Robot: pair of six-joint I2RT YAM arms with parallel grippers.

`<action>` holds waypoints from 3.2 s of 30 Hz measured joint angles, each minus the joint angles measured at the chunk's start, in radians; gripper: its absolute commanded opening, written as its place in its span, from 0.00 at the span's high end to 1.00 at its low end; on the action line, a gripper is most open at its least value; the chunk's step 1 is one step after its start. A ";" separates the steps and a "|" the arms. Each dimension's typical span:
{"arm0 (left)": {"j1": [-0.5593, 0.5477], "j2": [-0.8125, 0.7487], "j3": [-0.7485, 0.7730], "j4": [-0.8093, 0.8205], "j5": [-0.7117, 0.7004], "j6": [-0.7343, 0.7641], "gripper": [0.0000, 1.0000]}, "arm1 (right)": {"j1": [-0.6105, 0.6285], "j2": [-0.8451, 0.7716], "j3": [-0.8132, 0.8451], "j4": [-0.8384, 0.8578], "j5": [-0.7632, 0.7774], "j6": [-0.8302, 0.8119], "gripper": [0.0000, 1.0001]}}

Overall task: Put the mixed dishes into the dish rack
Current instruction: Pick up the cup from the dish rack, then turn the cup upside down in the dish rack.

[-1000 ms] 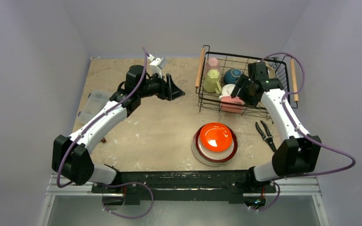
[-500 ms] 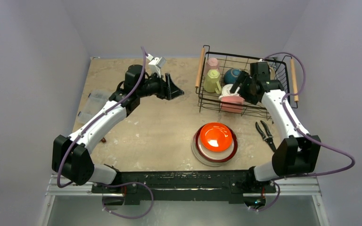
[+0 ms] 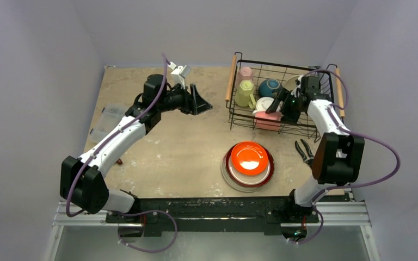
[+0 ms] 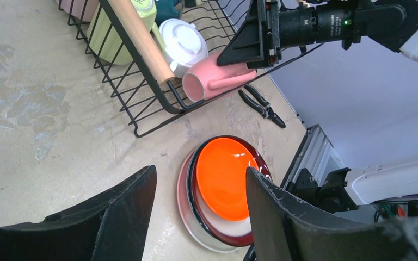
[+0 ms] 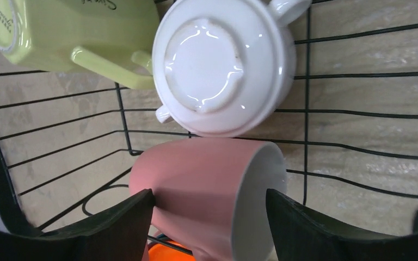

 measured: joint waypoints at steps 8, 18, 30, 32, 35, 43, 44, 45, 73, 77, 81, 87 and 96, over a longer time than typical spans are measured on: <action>0.012 0.000 0.000 0.001 0.006 -0.016 0.40 | -0.017 0.040 -0.041 0.062 -0.233 -0.042 0.52; 0.014 0.000 0.000 0.001 0.007 -0.018 0.40 | -0.048 0.062 -0.073 0.151 -0.414 -0.029 0.81; 0.014 0.000 0.000 0.019 0.024 -0.013 0.41 | -0.056 0.007 -0.166 0.329 -0.493 0.113 1.00; 0.014 -0.006 -0.005 0.058 0.028 -0.008 0.41 | -0.055 -0.003 -0.179 0.368 -0.509 0.160 1.00; 0.008 -0.059 -0.060 0.153 0.027 0.010 0.40 | -0.053 -0.032 -0.201 0.463 -0.541 0.257 1.00; -0.156 -0.249 -0.185 0.393 -0.006 0.164 0.32 | -0.050 -0.127 -0.205 0.729 -0.637 0.560 1.00; -0.169 -0.252 -0.185 0.431 -0.005 0.177 0.31 | -0.049 -0.143 -0.205 0.750 -0.647 0.589 1.00; -0.175 -0.253 -0.186 0.462 -0.005 0.189 0.30 | -0.045 -0.162 -0.204 0.771 -0.657 0.621 1.00; -0.212 -0.199 -0.245 0.642 0.097 0.879 0.12 | 0.314 -0.338 -0.111 0.972 -0.854 0.981 1.00; -0.236 -0.169 -0.245 0.677 0.089 0.885 0.12 | 0.335 -0.338 -0.145 1.070 -0.849 1.069 1.00; -0.242 -0.151 -0.247 0.718 0.081 0.881 0.14 | 0.340 -0.338 -0.162 1.117 -0.836 1.118 1.00; -0.244 -0.151 -0.251 0.750 0.081 0.874 0.20 | 0.348 -0.338 -0.166 1.177 -0.827 1.168 1.00; -0.244 -0.151 -0.251 0.759 0.086 0.858 0.88 | 0.351 -0.338 -0.171 1.196 -0.822 1.177 0.88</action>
